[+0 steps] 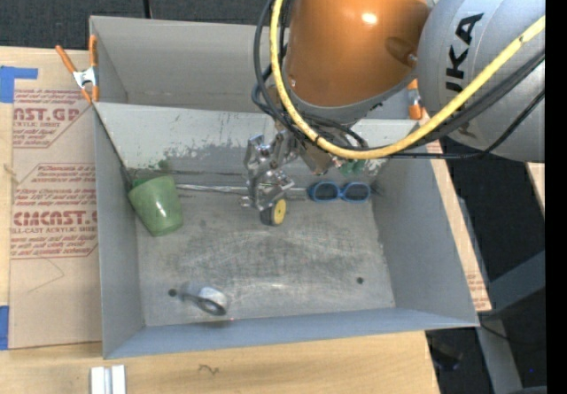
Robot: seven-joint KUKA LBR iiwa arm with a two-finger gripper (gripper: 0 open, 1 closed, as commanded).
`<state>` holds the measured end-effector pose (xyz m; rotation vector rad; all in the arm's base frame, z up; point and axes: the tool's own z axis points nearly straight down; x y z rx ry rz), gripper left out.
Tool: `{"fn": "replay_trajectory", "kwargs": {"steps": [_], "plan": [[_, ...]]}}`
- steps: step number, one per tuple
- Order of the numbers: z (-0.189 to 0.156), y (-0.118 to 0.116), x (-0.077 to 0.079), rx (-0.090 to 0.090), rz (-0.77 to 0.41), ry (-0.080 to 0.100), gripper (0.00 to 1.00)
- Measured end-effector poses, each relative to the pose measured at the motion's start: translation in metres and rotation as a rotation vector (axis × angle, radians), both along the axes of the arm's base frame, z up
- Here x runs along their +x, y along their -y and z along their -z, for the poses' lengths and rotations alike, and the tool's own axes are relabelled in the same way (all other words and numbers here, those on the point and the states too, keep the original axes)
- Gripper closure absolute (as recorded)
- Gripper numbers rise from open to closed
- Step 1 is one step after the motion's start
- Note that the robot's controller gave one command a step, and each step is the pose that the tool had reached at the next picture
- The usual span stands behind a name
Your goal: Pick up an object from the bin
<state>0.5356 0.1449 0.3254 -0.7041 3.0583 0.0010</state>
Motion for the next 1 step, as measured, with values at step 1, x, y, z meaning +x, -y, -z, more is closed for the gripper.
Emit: {"fn": "replay_trajectory", "kwargs": {"steps": [1], "plan": [[0.1212, 0.0105, -0.0023, -0.002, -0.146, -0.009, 1.0]]}}
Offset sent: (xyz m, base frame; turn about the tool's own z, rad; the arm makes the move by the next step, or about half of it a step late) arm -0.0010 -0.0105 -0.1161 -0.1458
